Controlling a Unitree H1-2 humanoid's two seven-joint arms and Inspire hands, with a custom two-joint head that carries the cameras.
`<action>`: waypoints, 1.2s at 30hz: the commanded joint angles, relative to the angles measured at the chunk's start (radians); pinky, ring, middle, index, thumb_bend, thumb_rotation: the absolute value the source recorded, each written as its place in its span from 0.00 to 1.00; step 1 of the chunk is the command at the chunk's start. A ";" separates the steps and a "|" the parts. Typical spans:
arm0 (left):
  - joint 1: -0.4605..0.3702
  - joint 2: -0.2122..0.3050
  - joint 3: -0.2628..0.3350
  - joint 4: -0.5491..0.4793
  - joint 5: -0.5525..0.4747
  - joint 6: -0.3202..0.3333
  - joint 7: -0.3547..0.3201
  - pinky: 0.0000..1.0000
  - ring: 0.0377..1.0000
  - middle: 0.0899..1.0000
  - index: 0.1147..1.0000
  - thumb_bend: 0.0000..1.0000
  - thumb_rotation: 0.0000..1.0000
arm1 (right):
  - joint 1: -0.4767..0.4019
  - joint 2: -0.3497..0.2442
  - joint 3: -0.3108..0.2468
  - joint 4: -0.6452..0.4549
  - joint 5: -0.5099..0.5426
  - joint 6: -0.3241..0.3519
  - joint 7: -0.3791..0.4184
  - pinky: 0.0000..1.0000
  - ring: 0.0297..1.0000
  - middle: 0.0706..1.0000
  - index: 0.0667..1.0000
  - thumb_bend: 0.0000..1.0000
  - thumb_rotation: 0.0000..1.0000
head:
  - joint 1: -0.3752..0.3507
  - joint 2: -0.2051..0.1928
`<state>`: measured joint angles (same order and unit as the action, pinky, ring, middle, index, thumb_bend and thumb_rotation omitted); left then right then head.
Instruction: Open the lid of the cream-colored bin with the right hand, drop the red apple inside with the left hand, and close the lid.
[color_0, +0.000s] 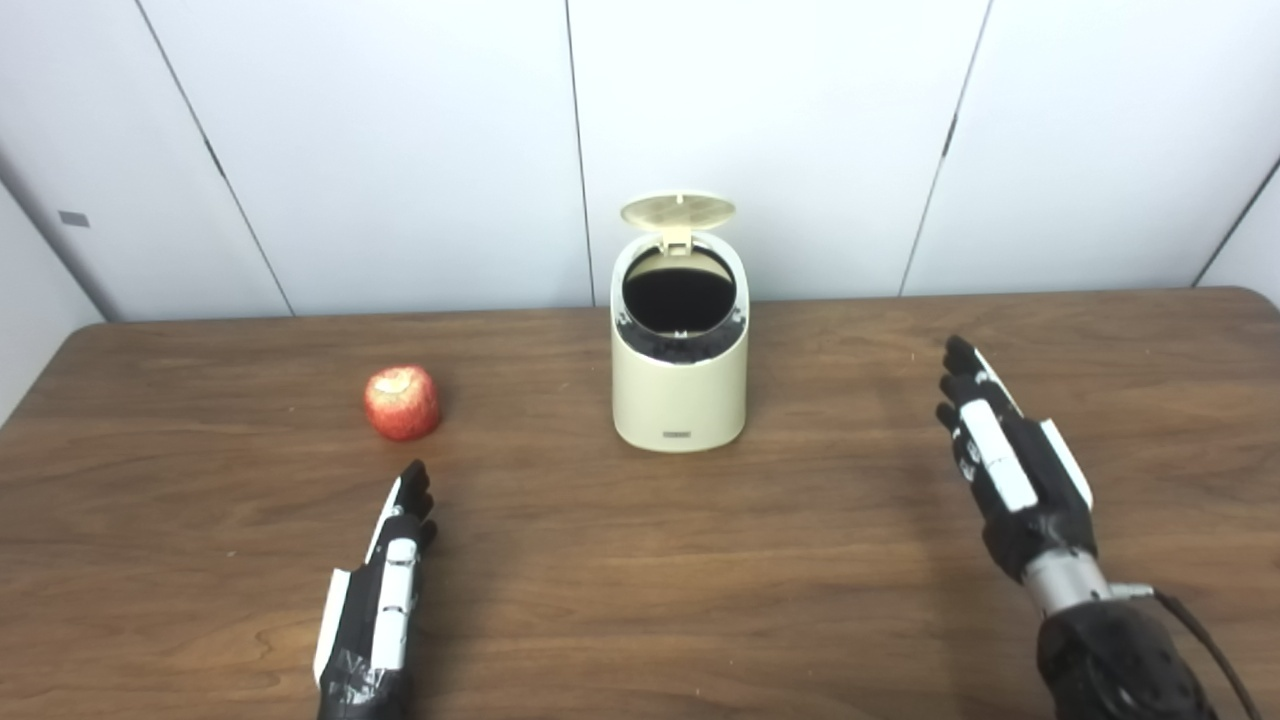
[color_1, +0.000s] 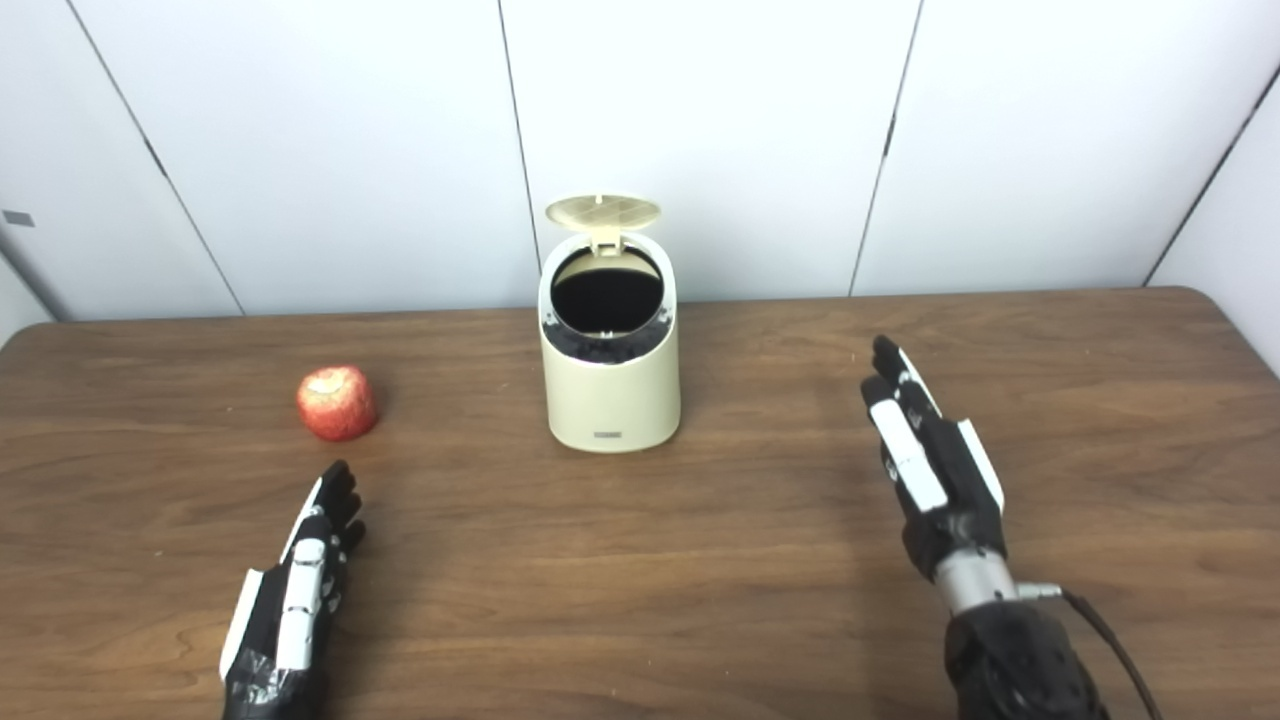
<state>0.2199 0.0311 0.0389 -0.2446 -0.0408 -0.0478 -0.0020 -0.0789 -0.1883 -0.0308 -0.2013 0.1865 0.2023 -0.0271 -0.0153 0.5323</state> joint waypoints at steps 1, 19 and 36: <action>0.029 0.001 0.002 -0.017 -0.005 -0.014 -0.003 1.00 1.00 1.00 1.00 0.37 1.00 | -0.011 0.004 0.014 -0.028 -0.053 -0.092 0.017 1.00 1.00 1.00 0.99 0.56 0.84 | 0.004 0.005; 0.032 -0.011 0.007 -0.030 -0.006 -0.001 0.002 1.00 0.99 1.00 1.00 0.40 1.00 | 0.122 0.038 -0.006 -0.067 -0.095 -0.190 0.055 1.00 1.00 1.00 1.00 0.50 1.00 | 0.047 0.019; 0.038 -0.034 -0.034 -0.029 0.038 -0.011 0.029 1.00 0.98 0.98 0.99 0.48 0.89 | 0.123 0.007 -0.044 -0.016 -0.071 -0.234 0.112 1.00 1.00 1.00 1.00 0.49 1.00 | 0.245 0.012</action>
<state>0.2193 0.0230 0.0134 -0.2493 -0.0171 -0.0375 0.0262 0.0626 -0.1660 -0.0649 -0.2058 0.1034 0.0248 0.0763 0.2010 0.5446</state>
